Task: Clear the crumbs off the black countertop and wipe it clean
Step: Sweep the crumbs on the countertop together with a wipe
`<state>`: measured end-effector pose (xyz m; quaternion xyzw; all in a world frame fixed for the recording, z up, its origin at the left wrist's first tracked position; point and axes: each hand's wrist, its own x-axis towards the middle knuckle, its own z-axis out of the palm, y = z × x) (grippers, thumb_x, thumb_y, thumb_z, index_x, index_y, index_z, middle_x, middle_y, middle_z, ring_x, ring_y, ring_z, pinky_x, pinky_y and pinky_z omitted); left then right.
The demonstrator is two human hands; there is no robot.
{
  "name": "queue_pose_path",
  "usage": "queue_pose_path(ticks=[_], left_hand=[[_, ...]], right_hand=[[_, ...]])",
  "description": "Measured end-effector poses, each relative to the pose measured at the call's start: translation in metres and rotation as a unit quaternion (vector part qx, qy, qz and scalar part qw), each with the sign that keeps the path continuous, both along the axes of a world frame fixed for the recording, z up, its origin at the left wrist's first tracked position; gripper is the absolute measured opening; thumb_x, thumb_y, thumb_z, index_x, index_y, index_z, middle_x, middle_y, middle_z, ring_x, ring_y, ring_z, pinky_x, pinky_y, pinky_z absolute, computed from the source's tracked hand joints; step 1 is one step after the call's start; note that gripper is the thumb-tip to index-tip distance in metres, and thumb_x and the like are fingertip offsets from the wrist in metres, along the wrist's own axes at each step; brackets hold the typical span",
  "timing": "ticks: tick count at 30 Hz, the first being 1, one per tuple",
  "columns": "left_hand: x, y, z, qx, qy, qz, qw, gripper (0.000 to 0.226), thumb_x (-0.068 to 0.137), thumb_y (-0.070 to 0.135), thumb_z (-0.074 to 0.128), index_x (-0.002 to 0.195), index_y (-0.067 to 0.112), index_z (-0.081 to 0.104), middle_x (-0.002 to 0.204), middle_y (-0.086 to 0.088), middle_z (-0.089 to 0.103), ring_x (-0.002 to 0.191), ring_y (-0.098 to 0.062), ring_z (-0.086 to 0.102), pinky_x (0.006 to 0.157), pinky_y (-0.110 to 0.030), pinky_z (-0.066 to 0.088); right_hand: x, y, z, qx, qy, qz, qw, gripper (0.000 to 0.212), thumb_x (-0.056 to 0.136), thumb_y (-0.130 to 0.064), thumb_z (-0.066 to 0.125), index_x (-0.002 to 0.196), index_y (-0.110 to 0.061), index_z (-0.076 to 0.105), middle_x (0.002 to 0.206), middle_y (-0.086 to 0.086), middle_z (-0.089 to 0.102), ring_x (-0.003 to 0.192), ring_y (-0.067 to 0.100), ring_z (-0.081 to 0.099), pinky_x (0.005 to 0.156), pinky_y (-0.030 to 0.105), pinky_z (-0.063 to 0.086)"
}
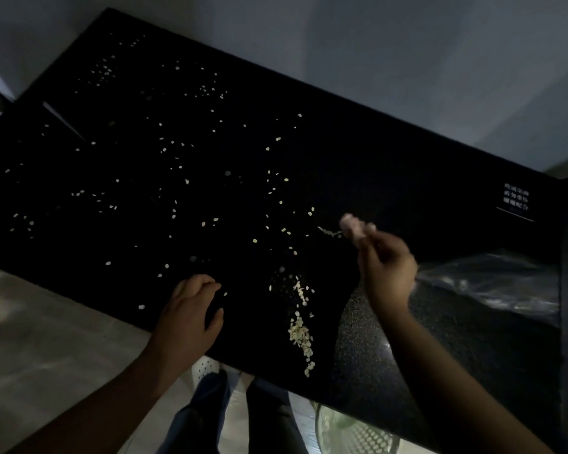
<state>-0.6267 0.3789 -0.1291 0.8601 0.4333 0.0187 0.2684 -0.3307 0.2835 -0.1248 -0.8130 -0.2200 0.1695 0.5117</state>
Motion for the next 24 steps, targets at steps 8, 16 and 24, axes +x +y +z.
queue_pose_path(ticks=[8,16,24], left_hand=[[0.002,0.0,0.001,0.008,0.005,0.004,1.0,0.042,0.079,0.025,0.057,0.113,0.0,0.063,0.116,-0.011,0.058,0.106,-0.03,0.055,0.088,-0.035,0.045],[0.002,-0.002,0.004,0.007,0.001,0.005,1.0,0.04,0.077,0.012,0.072,0.114,0.002,0.062,0.117,-0.008,0.057,0.107,-0.028,0.055,0.088,-0.032,0.045],[-0.001,-0.003,0.005,-0.004,-0.005,0.003,1.0,0.041,0.079,0.013,0.07,0.118,0.002,0.061,0.121,-0.007,0.055,0.112,-0.026,0.052,0.092,-0.029,0.041]], right_hand=[[0.023,0.043,-0.02,-0.104,-0.044,0.066,0.991,0.022,0.088,-0.019,0.068,0.108,-0.011,0.071,0.106,0.007,0.069,0.098,0.015,0.064,0.086,0.019,0.048],[-0.055,0.015,-0.028,-0.07,-0.048,0.26,0.962,0.024,0.089,-0.012,0.065,0.111,-0.022,0.07,0.111,-0.01,0.065,0.104,0.004,0.06,0.09,0.029,0.053],[-0.015,0.032,-0.006,0.011,-0.014,0.113,0.993,0.019,0.087,-0.026,0.069,0.106,-0.023,0.071,0.103,-0.009,0.069,0.098,0.004,0.065,0.087,0.033,0.055]])
